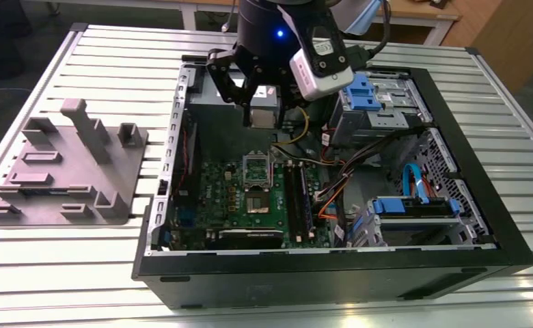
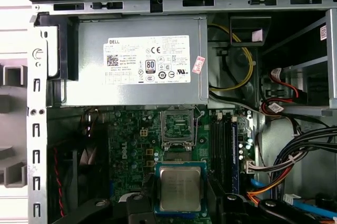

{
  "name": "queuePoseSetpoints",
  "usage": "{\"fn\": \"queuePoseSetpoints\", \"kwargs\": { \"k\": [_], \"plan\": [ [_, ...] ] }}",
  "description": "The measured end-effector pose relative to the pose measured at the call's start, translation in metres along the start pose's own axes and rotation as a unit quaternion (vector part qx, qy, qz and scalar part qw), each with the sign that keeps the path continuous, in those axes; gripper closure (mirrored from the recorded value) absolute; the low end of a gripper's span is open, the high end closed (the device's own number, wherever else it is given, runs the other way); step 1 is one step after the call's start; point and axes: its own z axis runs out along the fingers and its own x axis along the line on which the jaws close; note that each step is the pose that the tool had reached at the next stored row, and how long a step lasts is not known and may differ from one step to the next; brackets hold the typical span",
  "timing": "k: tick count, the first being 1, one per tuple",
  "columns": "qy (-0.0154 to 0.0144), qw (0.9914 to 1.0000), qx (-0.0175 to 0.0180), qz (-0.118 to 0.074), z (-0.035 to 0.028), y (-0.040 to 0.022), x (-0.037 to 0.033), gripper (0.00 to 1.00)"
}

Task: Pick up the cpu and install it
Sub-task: 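Place the cpu into insertion slot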

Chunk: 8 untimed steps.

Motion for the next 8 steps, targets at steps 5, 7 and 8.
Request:
{"fn": "queuePoseSetpoints", "kwargs": {
  "k": [5, 7, 8],
  "plan": [
    [0.0, 1.0, 0.0, 0.0, 0.0009, 0.0, 0.0, 0.53],
    [0.0, 1.0, 0.0, 0.0, 0.0016, 0.0, 0.0, 0.53],
    [0.0, 1.0, 0.0, 0.0, 0.0018, 0.0, 0.0, 0.53]
  ]
}}
